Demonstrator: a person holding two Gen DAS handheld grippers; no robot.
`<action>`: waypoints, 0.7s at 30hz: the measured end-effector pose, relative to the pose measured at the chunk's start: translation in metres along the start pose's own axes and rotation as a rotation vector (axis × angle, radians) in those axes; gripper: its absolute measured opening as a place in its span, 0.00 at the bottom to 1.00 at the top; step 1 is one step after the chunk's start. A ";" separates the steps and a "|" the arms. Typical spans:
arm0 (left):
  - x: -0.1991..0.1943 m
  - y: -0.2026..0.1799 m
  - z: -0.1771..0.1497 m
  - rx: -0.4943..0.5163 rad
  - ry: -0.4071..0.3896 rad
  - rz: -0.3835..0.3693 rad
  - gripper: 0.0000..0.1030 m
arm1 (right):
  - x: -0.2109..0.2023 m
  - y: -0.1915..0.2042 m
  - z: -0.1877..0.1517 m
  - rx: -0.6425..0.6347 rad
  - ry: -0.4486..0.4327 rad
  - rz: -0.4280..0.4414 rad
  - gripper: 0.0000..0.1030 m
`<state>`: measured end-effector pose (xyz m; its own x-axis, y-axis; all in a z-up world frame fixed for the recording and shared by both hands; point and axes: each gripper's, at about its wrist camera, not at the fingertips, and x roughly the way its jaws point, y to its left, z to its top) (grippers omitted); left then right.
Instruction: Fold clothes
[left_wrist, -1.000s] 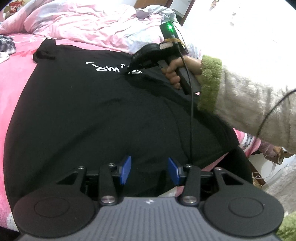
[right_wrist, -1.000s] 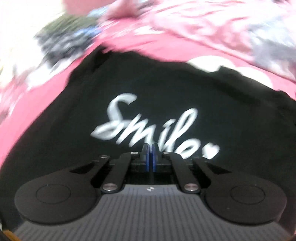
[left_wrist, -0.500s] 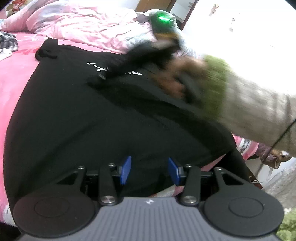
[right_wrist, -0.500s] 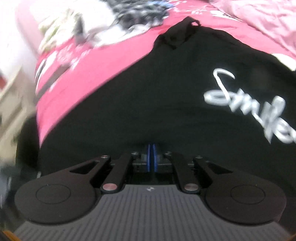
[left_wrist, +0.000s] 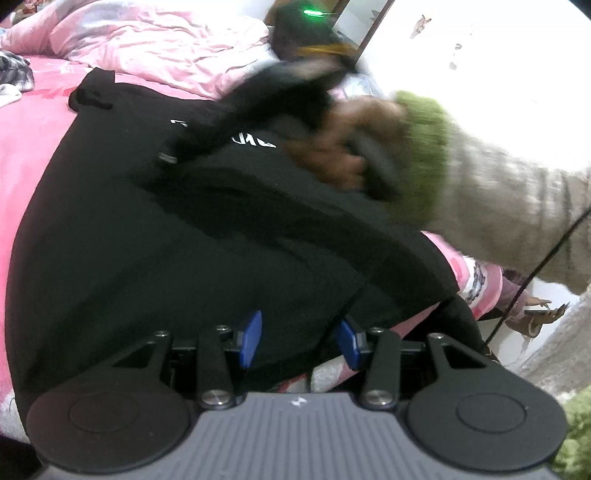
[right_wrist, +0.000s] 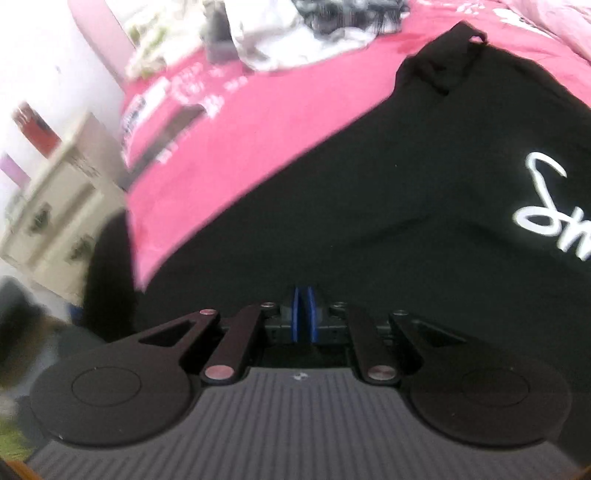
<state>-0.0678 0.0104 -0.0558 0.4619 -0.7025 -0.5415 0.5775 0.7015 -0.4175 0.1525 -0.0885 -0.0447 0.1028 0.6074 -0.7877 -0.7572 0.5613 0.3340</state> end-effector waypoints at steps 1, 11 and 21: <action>0.001 0.001 0.001 -0.004 0.001 0.001 0.44 | 0.007 -0.004 0.010 0.016 -0.041 -0.013 0.00; 0.003 0.008 -0.001 -0.023 -0.002 -0.029 0.45 | -0.011 0.028 0.019 -0.177 -0.064 0.134 0.08; 0.002 0.001 -0.004 -0.013 0.005 -0.002 0.45 | 0.031 0.043 0.036 -0.140 -0.105 0.180 0.09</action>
<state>-0.0692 0.0102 -0.0596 0.4570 -0.7035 -0.5444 0.5696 0.7015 -0.4284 0.1461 -0.0252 -0.0365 0.0190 0.7497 -0.6615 -0.8506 0.3598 0.3834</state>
